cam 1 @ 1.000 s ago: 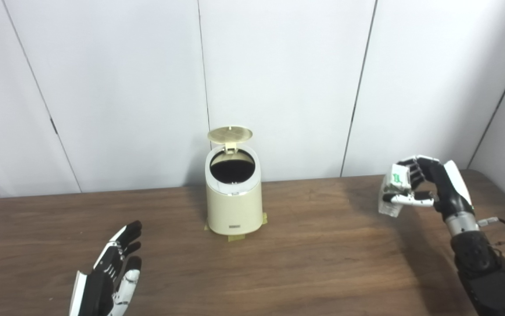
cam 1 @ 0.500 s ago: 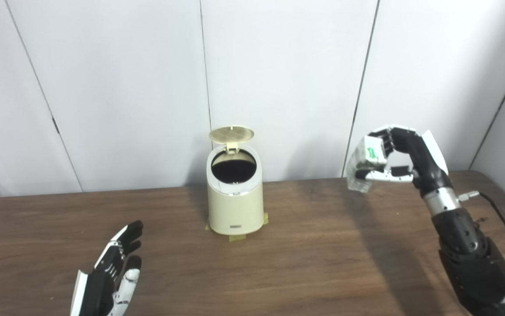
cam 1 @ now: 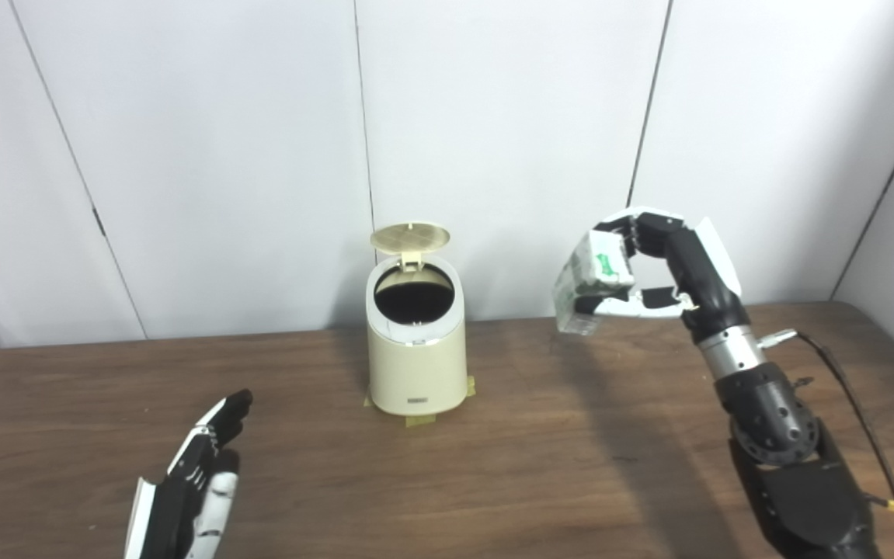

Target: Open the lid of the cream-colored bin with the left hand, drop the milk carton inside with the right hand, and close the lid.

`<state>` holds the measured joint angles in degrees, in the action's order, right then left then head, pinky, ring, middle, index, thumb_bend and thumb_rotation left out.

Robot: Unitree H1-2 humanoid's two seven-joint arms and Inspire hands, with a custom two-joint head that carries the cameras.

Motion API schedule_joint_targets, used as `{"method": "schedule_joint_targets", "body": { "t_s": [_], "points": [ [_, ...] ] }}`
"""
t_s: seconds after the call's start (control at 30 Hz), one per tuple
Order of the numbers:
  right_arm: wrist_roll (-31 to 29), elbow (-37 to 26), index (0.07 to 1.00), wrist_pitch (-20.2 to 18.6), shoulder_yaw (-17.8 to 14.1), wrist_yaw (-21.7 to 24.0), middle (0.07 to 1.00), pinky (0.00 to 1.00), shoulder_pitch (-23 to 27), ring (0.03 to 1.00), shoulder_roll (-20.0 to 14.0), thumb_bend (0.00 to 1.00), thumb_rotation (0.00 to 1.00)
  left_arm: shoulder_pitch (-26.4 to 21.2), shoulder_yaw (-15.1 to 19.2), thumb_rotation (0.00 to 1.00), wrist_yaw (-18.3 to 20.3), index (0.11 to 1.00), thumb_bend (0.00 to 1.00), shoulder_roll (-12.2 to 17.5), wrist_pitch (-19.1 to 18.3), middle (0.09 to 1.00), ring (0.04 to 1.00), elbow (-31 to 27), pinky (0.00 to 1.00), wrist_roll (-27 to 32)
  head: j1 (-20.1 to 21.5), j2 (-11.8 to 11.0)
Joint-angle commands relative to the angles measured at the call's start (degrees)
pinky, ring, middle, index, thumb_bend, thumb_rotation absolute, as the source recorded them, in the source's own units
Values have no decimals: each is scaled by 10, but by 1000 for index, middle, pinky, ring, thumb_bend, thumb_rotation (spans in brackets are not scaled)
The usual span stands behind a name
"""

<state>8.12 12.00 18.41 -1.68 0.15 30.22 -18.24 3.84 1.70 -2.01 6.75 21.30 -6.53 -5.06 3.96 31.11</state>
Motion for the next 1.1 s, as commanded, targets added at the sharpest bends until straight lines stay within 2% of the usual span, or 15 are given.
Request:
{"method": "schedule_joint_targets", "body": {
  "t_s": [0.0, 0.13, 0.27, 0.4, 0.5, 0.6, 0.7, 0.9, 1.07],
  "points": [
    [-12, -34, 499, 12, -3, 1, 484, 365, 39, 421, 2, 521, 0, 7, 0, 989, -11, 850, 294, -12, 10, 878, 887, 22, 886, -22, 0, 0],
    [-29, -44, 523, 22, 11, 30, 479, 328, 47, 396, 10, 518, 0, 8, -1, 1000, -20, 851, 279, -17, -5, 876, 876, 19, 860, -39, -1, -1],
    [-49, -66, 506, 0, 19, 50, 481, 373, 57, 432, 31, 519, 0, 6, -4, 1000, -24, 857, 270, -18, -15, 882, 878, 23, 858, -48, -4, -3],
    [-45, -86, 513, -28, 25, 53, 483, 358, 69, 402, 59, 517, 0, 4, -6, 1000, -30, 860, 268, -18, -17, 881, 877, 31, 841, -53, -6, -4],
    [-35, -90, 517, -34, 34, 57, 487, 304, 81, 390, 72, 515, 0, 4, -7, 1000, -30, 864, 246, -19, -16, 885, 880, 33, 839, -50, -7, -3],
    [-22, -77, 516, -17, 42, 57, 488, 306, 93, 401, 77, 516, 0, 5, -7, 1000, -35, 865, 249, -21, -20, 885, 879, 31, 832, -58, -9, -2],
    [21, -61, 525, 14, 51, 42, 487, 269, 102, 375, 82, 513, 0, 5, -8, 1000, -40, 864, 251, -22, -17, 881, 874, 33, 827, -63, -12, -2],
    [71, -10, 515, 75, 59, 10, 485, 307, 120, 401, 97, 516, 0, 6, -9, 1000, -49, 858, 276, -23, -13, 872, 860, 33, 803, -84, -15, -3],
    [88, 22, 504, 85, 77, -27, 487, 325, 135, 419, 99, 518, 0, 9, -12, 1000, -56, 851, 287, -25, -16, 862, 850, 29, 787, -93, -22, -3]
  ]
}}
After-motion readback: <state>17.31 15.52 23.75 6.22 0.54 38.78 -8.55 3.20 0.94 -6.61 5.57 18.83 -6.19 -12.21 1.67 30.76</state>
